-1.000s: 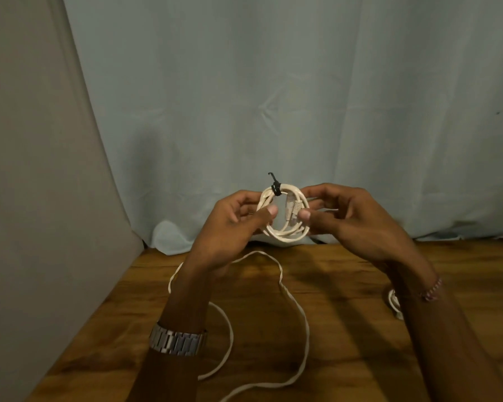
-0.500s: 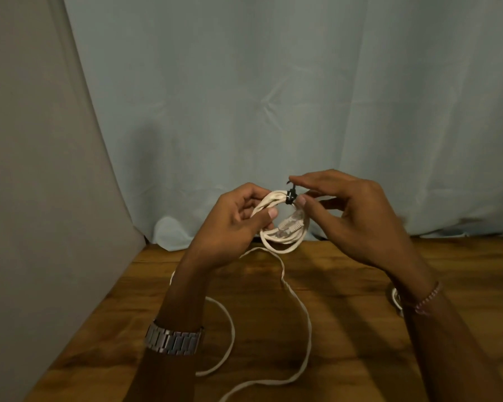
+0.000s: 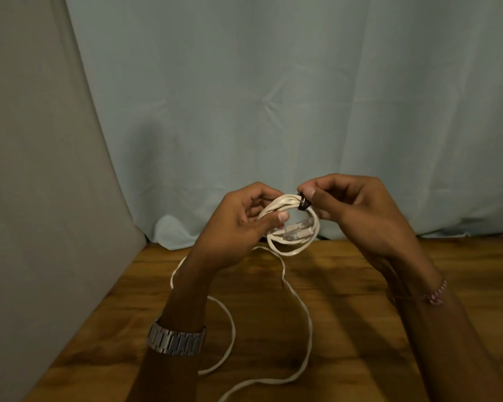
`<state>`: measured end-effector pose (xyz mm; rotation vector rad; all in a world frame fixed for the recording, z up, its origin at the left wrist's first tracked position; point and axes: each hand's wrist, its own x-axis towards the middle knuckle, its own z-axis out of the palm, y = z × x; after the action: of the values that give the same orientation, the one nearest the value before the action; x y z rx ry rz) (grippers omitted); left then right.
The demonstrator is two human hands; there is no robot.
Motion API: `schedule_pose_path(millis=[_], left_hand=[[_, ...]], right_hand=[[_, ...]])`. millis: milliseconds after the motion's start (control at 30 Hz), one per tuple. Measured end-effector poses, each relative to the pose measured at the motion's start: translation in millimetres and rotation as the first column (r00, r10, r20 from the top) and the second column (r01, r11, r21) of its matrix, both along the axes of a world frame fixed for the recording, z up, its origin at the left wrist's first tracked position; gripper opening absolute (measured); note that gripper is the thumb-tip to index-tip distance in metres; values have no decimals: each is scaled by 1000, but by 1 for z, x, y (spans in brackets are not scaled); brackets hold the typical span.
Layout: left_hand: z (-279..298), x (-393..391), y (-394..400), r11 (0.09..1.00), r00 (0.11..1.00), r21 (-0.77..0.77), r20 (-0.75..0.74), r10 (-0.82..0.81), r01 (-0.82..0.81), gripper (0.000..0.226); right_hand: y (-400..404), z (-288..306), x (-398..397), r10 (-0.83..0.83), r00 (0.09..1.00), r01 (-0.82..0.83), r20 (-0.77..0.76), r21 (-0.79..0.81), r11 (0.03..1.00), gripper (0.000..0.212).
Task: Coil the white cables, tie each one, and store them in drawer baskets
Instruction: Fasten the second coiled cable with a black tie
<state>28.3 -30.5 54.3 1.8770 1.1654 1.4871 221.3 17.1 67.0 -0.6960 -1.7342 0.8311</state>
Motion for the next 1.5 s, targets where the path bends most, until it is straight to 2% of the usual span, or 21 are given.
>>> schedule_pose_path(millis=[67,200,367,533,667,767,867,967,1033,1267,1400,1500], left_hand=[[-1,0,0,1000,1000,-6,13,-3,3,21],[-2,1,0,1000,1000,-17,28,0,1,23],[0,0,-1,1000,998,-17,63,-15,16,30],[3,0,-5,999,994,12,105,-37,36,26],[3,0,-5,999,994,36,108,-28,24,21],[4,0,-6,999,994,44,107,-31,27,20],[5,0,-7,998,994,50,102,-37,32,19],[5,0,-6,998,995,56,94,-39,33,18],[4,0,-5,997,995,66,89,-38,32,18],[1,1,-1,989,998,137,42,44,-49,16],[-1,4,3,971,990,201,-24,136,-129,15],[-3,5,4,968,986,203,-41,162,-150,15]], right_hand=[[0,0,-2,28,997,-32,-67,-63,997,10],[0,-1,-5,18,993,-24,-115,-45,999,10],[0,1,0,11,997,-6,-81,60,998,19],[-2,3,5,-13,1000,8,24,193,981,13],[-5,4,5,-2,994,-17,106,178,984,9],[-7,3,1,-25,999,18,36,170,985,12],[-9,5,1,2,999,1,-45,87,996,27],[-10,5,1,-32,998,36,-58,61,997,17],[-10,5,1,-80,997,81,-15,90,993,12],[-14,4,2,-224,951,181,213,204,962,19],[-14,2,-4,-222,910,146,349,232,962,31],[-12,0,-6,-186,914,134,361,164,977,31]])
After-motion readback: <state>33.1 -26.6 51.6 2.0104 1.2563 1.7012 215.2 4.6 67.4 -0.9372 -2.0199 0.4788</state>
